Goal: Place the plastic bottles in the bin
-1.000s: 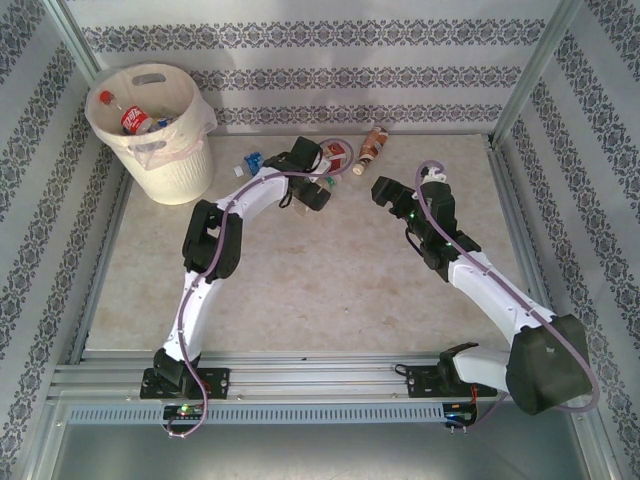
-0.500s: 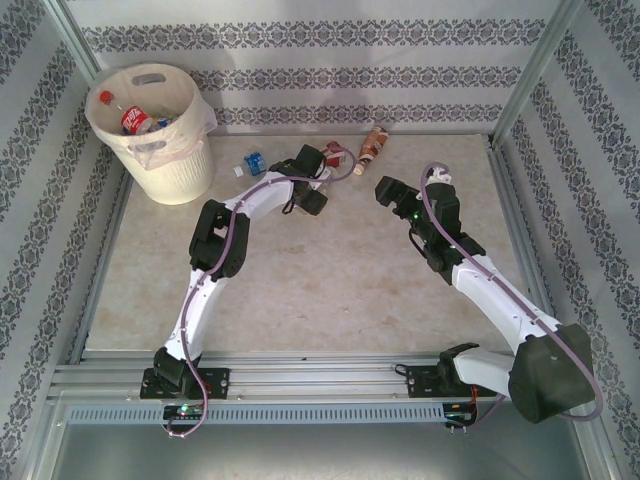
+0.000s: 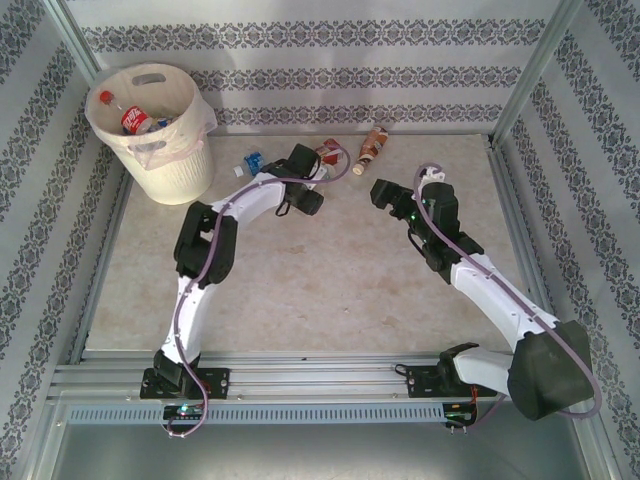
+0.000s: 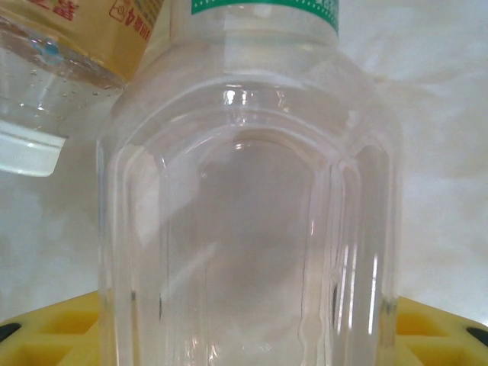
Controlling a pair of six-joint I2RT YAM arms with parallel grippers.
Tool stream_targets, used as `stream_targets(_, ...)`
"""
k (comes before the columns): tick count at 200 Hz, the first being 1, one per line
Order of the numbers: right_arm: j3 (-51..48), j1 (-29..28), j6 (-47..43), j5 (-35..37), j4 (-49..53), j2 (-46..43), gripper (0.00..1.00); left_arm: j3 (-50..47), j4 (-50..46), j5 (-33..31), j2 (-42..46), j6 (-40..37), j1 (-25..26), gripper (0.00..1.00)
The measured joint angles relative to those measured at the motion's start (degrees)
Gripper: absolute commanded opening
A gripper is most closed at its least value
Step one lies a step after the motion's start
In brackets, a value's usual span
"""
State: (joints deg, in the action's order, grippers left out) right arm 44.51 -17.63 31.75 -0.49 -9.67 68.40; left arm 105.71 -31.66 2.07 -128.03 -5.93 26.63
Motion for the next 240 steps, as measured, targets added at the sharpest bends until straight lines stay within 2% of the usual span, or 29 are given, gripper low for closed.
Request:
stream_targets(84,4.85,-6.21,-7.76,-3.08,-1.66,5.73,0.98,-11.26,7.37,9.18,18.62,3.17,-0.81,0.53)
stream_targets(137,9.07,-10.08,-12.09,-5.18,-2.32,8.79,0.98,-13.70,9.22,11.61,26.75,7.69,-5.90,0.50)
stream_targets(182,11.65,-11.41,-13.53,-5.60,-2.25,9.46,0.98,-12.07,9.92,6.95,31.56,11.13,-10.56,0.50)
stream_targets(240,12.02,-11.41,-13.27,-4.98,-2.10,10.01,0.98,-2.27,12.44,-7.80,31.95,12.76,-16.68,0.51)
